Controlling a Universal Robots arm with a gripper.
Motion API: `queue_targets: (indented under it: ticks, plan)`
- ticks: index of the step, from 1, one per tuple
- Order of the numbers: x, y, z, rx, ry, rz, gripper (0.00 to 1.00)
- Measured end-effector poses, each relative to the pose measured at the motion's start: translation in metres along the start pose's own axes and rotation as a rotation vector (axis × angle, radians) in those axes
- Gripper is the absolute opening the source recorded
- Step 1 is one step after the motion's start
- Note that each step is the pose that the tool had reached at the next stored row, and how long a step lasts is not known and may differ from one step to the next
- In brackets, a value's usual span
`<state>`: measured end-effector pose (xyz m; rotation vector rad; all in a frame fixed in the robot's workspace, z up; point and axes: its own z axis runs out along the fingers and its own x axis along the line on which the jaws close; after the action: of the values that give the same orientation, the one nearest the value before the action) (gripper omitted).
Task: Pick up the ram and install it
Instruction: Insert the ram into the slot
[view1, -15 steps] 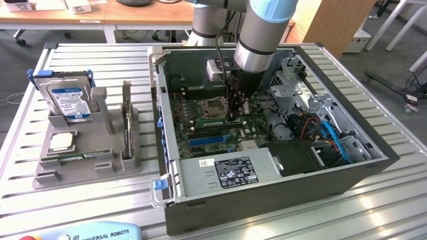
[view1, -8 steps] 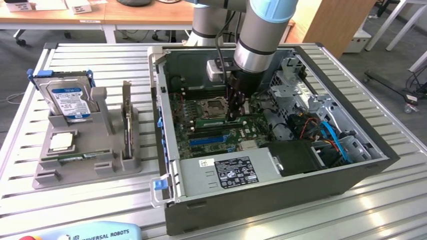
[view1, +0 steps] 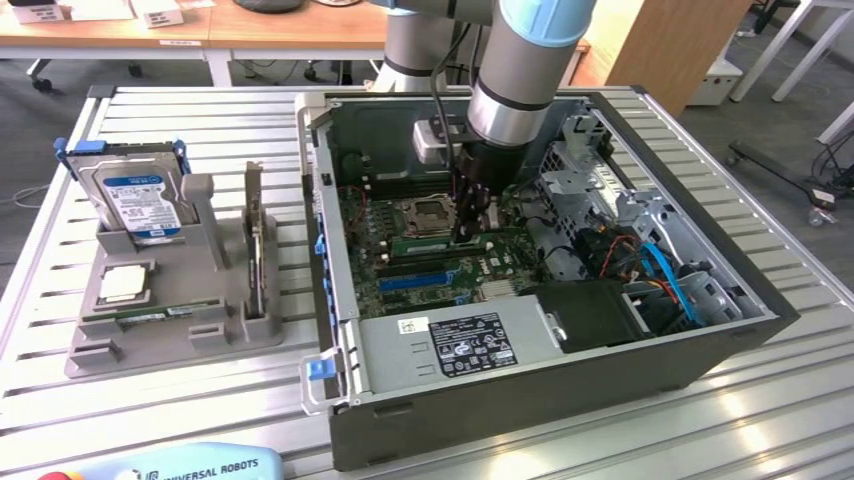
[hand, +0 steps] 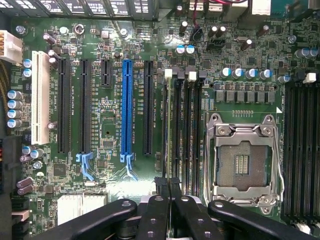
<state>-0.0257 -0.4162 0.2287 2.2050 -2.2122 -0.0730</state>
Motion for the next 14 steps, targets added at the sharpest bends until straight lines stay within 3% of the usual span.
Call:
queue_targets:
  ticks: [14]
  plan:
    - [0.0001, -0.0001, 0.0033, 0.0, 0.0001, 0.0, 0.12]
